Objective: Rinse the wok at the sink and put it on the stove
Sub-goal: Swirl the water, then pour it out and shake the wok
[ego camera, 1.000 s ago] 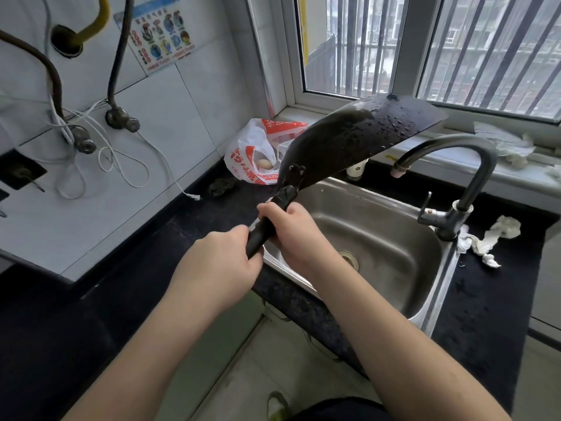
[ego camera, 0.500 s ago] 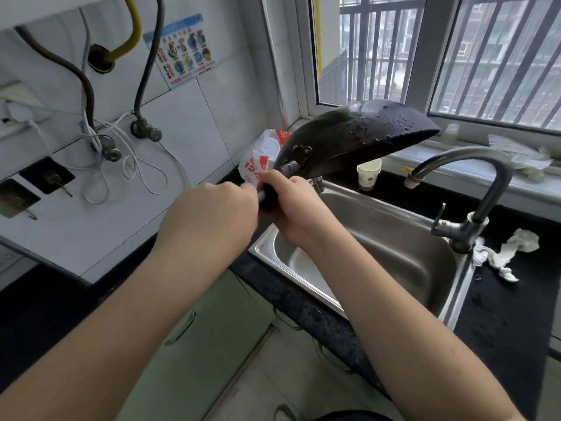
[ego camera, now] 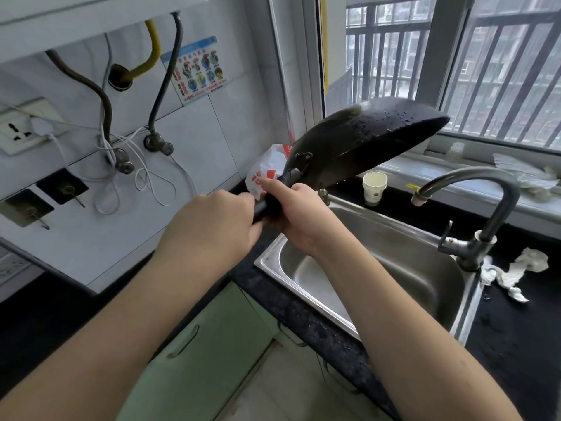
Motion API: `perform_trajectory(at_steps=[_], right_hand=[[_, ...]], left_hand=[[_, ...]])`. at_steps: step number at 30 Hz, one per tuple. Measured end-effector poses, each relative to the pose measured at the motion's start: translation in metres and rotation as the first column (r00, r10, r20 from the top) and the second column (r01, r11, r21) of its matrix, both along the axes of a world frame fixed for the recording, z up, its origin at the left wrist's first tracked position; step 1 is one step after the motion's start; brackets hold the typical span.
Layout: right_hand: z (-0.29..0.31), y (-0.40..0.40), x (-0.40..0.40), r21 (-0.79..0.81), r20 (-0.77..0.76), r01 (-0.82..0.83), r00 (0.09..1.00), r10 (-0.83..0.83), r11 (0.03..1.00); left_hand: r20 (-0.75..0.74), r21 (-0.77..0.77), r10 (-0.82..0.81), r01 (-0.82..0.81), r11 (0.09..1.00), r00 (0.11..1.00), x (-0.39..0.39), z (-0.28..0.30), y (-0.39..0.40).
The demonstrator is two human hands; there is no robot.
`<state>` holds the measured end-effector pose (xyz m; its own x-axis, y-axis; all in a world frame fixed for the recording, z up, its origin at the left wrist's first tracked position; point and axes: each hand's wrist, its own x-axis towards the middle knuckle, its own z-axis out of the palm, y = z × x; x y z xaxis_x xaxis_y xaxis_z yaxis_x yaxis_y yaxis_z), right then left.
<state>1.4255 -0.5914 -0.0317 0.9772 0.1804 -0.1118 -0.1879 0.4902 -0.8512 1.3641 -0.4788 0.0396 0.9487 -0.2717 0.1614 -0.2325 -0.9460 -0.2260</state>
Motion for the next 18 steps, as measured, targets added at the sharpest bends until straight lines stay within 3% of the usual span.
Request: perform_trajectory(at_steps=[4, 9, 13, 18], right_hand=[[-0.008, 0.001, -0.002, -0.079, 0.006, 0.037, 0.999, -0.037, 0.996], [-0.019, -0.003, -0.006, 0.013, -0.010, 0.050, 0.999, -0.049, 0.999], [-0.022, -0.008, -0.010, 0.108, 0.050, 0.000, 0.999, -0.006, 0.994], [-0.036, -0.010, -0.014, 0.042, 0.051, 0.027, 0.998, -0.029, 0.999]], left_hand=[[-0.099, -0.349, 0.017, -0.050, 0.936, 0.995, -0.004, -0.017, 0.005], [-0.222, -0.681, -0.038, -0.127, 0.721, 0.974, -0.007, -0.037, 0.002], [-0.319, -0.823, -0.102, -0.222, 0.523, 0.942, -0.007, -0.053, 0.002], [-0.360, -0.894, -0.164, -0.289, 0.342, 0.918, -0.010, -0.072, 0.000]])
